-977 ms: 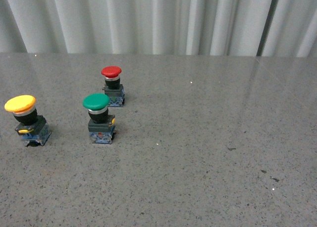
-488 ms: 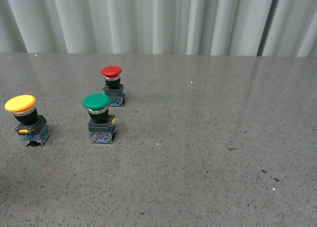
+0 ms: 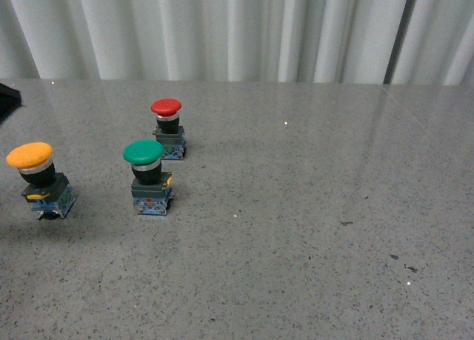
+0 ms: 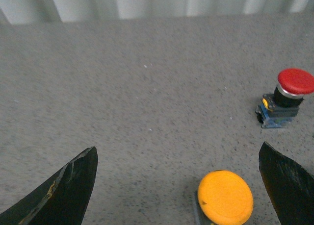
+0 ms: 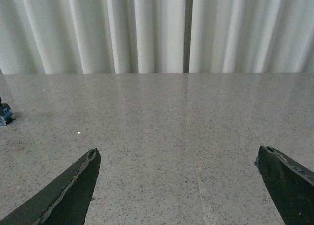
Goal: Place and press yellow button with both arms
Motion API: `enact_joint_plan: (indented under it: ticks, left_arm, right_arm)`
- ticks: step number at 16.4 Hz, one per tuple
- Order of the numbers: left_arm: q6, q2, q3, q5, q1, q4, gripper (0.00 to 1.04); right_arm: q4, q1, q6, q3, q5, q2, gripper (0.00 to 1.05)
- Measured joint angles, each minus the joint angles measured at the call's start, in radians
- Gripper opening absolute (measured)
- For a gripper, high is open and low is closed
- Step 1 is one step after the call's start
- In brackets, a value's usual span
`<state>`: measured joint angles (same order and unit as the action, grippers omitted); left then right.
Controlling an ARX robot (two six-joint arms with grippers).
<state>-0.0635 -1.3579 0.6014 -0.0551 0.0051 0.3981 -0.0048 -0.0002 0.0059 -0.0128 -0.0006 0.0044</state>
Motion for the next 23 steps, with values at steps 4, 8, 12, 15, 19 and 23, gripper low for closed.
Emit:
enact_joint_plan:
  ticks: [4,8,12,15,19,23]
  left_arm:
    - [0.003,-0.127,0.024,-0.034,-0.036,0.001,0.98]
    - [0.002,-0.224,0.014,0.011,-0.068,0.086,0.57]
    - [-0.009,-0.142,0.018,0.037,-0.087,0.026,0.34]
    - [-0.011,0.013,0.128,0.1,-0.224,-0.01,0.34]
    - [0.08,-0.167,0.293,0.197,-0.432,-0.032,0.34]
    - [0.183,-0.297,0.35,0.288,-0.582,-0.02,0.33]
  right_arm:
    - [0.0,0.0,0.0,0.0,0.0,0.0,0.98]
    - [0.0,0.0,0.0,0.0,0.0,0.0,0.98]
    - [0.0,0.0,0.0,0.0,0.0,0.0,0.98]
    - [0.0,0.0,0.0,0.0,0.0,0.0,0.98]
    - [0.0,0.0,0.0,0.0,0.0,0.0,0.98]
    - [0.0,0.0,0.0,0.0,0.0,0.0,0.98]
